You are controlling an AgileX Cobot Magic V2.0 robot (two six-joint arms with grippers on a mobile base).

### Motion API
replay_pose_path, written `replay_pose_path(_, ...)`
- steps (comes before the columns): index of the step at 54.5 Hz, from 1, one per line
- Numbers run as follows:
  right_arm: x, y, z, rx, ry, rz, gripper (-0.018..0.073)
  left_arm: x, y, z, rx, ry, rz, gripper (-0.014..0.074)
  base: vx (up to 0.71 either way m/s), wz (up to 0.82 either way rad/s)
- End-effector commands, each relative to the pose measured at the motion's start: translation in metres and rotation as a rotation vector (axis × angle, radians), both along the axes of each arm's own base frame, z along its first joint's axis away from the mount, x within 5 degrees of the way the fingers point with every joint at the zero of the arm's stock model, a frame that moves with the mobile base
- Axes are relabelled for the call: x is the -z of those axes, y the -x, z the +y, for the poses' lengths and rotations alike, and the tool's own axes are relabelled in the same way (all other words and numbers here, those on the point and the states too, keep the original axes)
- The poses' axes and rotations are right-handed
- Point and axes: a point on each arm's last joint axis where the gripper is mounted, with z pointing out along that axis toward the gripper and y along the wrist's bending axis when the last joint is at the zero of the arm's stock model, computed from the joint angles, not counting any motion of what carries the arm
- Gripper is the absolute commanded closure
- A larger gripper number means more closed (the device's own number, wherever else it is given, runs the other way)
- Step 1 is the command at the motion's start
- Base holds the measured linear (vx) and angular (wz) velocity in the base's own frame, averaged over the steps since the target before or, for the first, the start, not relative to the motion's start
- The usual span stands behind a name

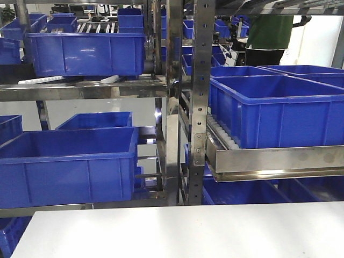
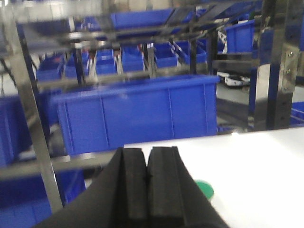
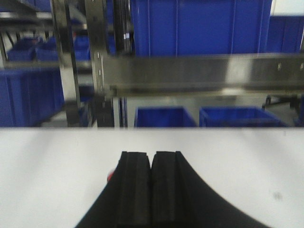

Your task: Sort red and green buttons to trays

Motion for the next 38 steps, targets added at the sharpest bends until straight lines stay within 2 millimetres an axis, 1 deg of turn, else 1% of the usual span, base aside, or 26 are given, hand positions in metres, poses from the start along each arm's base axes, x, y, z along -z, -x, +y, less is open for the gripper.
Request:
replay_pose_path(1, -0.023, 0.001, 0.000, 0.006, 0.003, -0.242, 0.0567, -0.032, 0.004, -0.007, 0.082, 0.035, -0.246, 0.0602, 0.00, 0.00)
replay_pose_path(4, -0.039, 0.005, 0.000, 0.006, -0.007, -0.343, 0.0567, -0.042, 0.006, -0.007, 0.109, 0.162, -0.298, 0.0602, 0.00, 0.00)
replay_pose_path(6, -0.057, 0.008, -0.001, 0.007, -0.019, -0.390, 0.0567, -0.052, 0.008, -0.006, 0.108, 0.202, -0.302, 0.0602, 0.00, 0.00)
replay_pose_path(7, -0.062, 0.009, -0.001, 0.007, -0.021, -0.396, 0.0567, -0.055, 0.007, -0.006, 0.101, 0.205, -0.288, 0.0602, 0.00, 0.00)
replay_pose_path(9, -0.079, 0.011, -0.001, 0.006, -0.022, -0.407, 0.0567, -0.065, 0.007, -0.005, 0.085, 0.194, -0.269, 0.0602, 0.00, 0.00)
replay_pose_path(11, -0.095, 0.009, -0.001, 0.006, -0.019, -0.401, 0.0567, -0.080, 0.004, -0.003, 0.063, 0.171, -0.233, 0.0602, 0.00, -0.01)
replay_pose_path(12, -0.100, 0.008, -0.001, 0.007, -0.010, -0.394, 0.0567, -0.085, 0.003, -0.003, 0.056, 0.163, -0.218, 0.0602, 0.00, -0.01)
replay_pose_path(16, -0.122, -0.004, 0.000, 0.010, 0.018, -0.340, 0.0567, -0.107, -0.010, -0.002, 0.034, 0.130, -0.158, 0.0602, 0.00, -0.01)
replay_pose_path(19, -0.134, -0.020, 0.000, 0.011, 0.046, -0.306, 0.0567, -0.118, -0.026, -0.003, 0.035, 0.101, -0.122, 0.0602, 0.00, 0.00)
replay_pose_path(20, -0.139, -0.028, 0.000, 0.010, 0.053, -0.291, 0.0567, -0.121, -0.032, -0.003, 0.039, 0.088, -0.114, 0.0602, 0.00, 0.00)
replay_pose_path(24, -0.143, -0.049, 0.001, 0.007, 0.059, -0.245, 0.0567, -0.127, -0.054, -0.007, 0.067, 0.059, -0.098, 0.0602, 0.00, 0.01)
replay_pose_path(28, -0.137, -0.072, 0.001, 0.004, 0.059, -0.165, 0.0567, -0.127, -0.072, -0.010, 0.096, 0.063, -0.088, 0.0602, 0.00, 0.00)
replay_pose_path(34, -0.124, -0.093, 0.002, 0.003, 0.046, -0.073, 0.0564, -0.120, -0.091, -0.013, 0.125, 0.070, -0.065, 0.0591, 0.00, 0.00)
replay_pose_path(38, -0.117, -0.101, 0.002, 0.002, 0.033, -0.030, 0.0553, -0.115, -0.099, -0.014, 0.134, 0.081, -0.041, 0.0563, 0.00, 0.00)
